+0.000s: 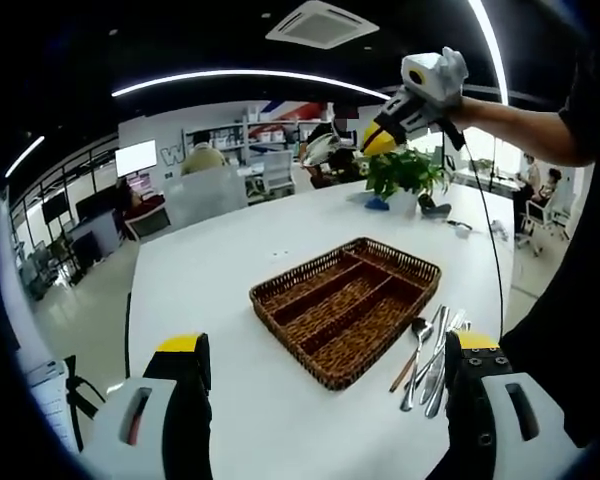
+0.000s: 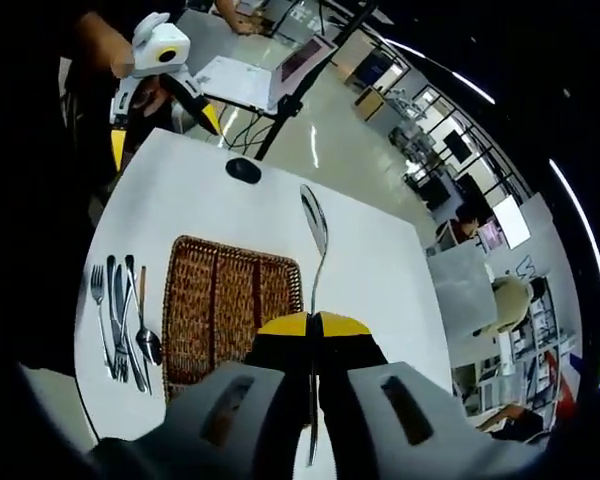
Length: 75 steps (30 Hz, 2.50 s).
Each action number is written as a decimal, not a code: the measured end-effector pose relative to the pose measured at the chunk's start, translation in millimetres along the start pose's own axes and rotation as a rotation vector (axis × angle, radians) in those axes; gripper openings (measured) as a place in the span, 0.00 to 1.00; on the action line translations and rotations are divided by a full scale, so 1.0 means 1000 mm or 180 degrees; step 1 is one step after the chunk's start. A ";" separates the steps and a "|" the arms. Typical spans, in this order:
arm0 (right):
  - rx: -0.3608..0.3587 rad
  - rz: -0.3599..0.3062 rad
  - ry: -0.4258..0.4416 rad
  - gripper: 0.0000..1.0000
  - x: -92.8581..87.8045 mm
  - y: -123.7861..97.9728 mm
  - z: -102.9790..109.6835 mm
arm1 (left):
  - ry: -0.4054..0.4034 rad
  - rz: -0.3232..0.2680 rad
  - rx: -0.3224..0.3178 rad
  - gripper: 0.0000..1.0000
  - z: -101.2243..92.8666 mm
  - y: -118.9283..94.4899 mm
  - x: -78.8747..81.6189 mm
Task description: Arrange the knives, forks, and spoons in their matching storage slots by inserting each utensil handle-first until every utensil is classified and aligned in the correct compartment
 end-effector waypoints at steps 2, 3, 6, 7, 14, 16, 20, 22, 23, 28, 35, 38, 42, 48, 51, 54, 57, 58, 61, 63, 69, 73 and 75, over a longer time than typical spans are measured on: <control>-0.0024 0.0004 -0.0010 0.00 0.001 0.001 -0.005 | -0.0006 -0.0005 -0.0010 1.00 -0.001 0.001 0.001; -0.0067 -0.0001 -0.0035 0.00 0.001 0.003 -0.009 | -0.0004 -0.0007 -0.0015 1.00 -0.002 0.001 0.001; -0.0119 -0.0020 -0.0040 0.00 0.004 0.006 -0.020 | -0.0001 -0.0013 -0.0033 1.00 -0.004 0.001 0.000; -0.0138 -0.0016 -0.0058 0.00 0.004 0.007 -0.023 | -0.0002 -0.0022 -0.0027 1.00 -0.005 0.001 0.000; -0.0178 -0.0033 -0.0083 0.00 0.008 0.018 -0.043 | -0.0043 -0.0009 0.0020 1.00 -0.005 -0.002 -0.004; -0.0186 -0.0040 -0.0094 0.00 0.008 0.022 -0.048 | -0.0052 0.0002 0.0035 1.00 -0.005 -0.003 -0.005; -0.0191 -0.0030 -0.0100 0.00 0.004 0.035 -0.056 | -0.0080 0.0002 0.0069 1.00 -0.007 -0.005 -0.007; -0.0182 -0.0023 -0.0116 0.00 0.003 0.040 -0.057 | -0.0087 0.0002 0.0095 1.00 -0.007 -0.007 -0.009; -0.0184 -0.0012 -0.0132 0.00 0.002 0.043 -0.059 | -0.0079 -0.0023 0.0143 0.99 -0.007 -0.009 -0.009; -0.0181 -0.0023 -0.0093 0.00 0.001 0.057 -0.066 | -0.0116 -0.0008 0.0184 0.99 -0.007 -0.014 -0.012; -0.0169 0.0011 -0.0105 0.00 -0.003 0.071 -0.077 | -0.0172 0.0027 0.0221 0.99 -0.007 -0.018 -0.017; -0.0205 0.0023 -0.0105 0.00 -0.005 0.074 -0.084 | -0.0178 0.0046 0.0226 0.99 -0.007 -0.019 -0.018; -0.0261 0.0041 -0.0119 0.00 -0.006 0.076 -0.092 | -0.0189 0.0057 0.0217 0.99 -0.008 -0.019 -0.019; -0.0360 0.0014 -0.0144 0.00 -0.007 0.077 -0.102 | -0.0195 0.0075 0.0232 0.99 -0.006 -0.019 -0.018; -0.0372 0.0012 -0.0167 0.00 -0.007 0.078 -0.103 | -0.0201 0.0071 0.0244 0.99 -0.004 -0.019 -0.017; -0.0391 0.0002 -0.0200 0.00 -0.008 0.079 -0.104 | -0.0199 0.0074 0.0245 0.99 -0.004 -0.018 -0.017; -0.0396 -0.0019 -0.0211 0.00 -0.010 0.080 -0.104 | -0.0203 0.0089 0.0239 0.99 -0.004 -0.017 -0.017; -0.0392 -0.0028 -0.0244 0.00 -0.010 0.080 -0.102 | -0.0201 0.0092 0.0236 0.99 -0.005 -0.016 -0.017; -0.0374 -0.0014 -0.0275 0.00 -0.013 0.084 -0.101 | -0.0198 0.0095 0.0228 0.99 -0.006 -0.015 -0.017; -0.0364 -0.0034 -0.0271 0.00 -0.014 0.085 -0.100 | -0.0198 0.0096 0.0230 0.99 -0.005 -0.014 -0.016; -0.0324 -0.0054 -0.0240 0.00 -0.018 0.093 -0.093 | -0.0204 0.0115 0.0263 0.99 -0.002 -0.015 -0.016; -0.0314 -0.0126 -0.0135 0.00 -0.026 0.102 -0.087 | -0.0214 0.0108 0.0296 0.99 -0.001 -0.017 -0.015; -0.0328 -0.0169 -0.0047 0.00 -0.031 0.107 -0.083 | -0.0223 0.0113 0.0309 0.99 -0.001 -0.018 -0.015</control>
Point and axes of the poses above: the point that each gripper's makers call its tool centre point, and the gripper's own axes: y roughly forward along the fingers, z roughly to its left, x roughly out of its top, the point moved 9 cm from there along -y, roughly backward along the fingers, and after that the axes turned 10 degrees about z, right-handed, at the moved point
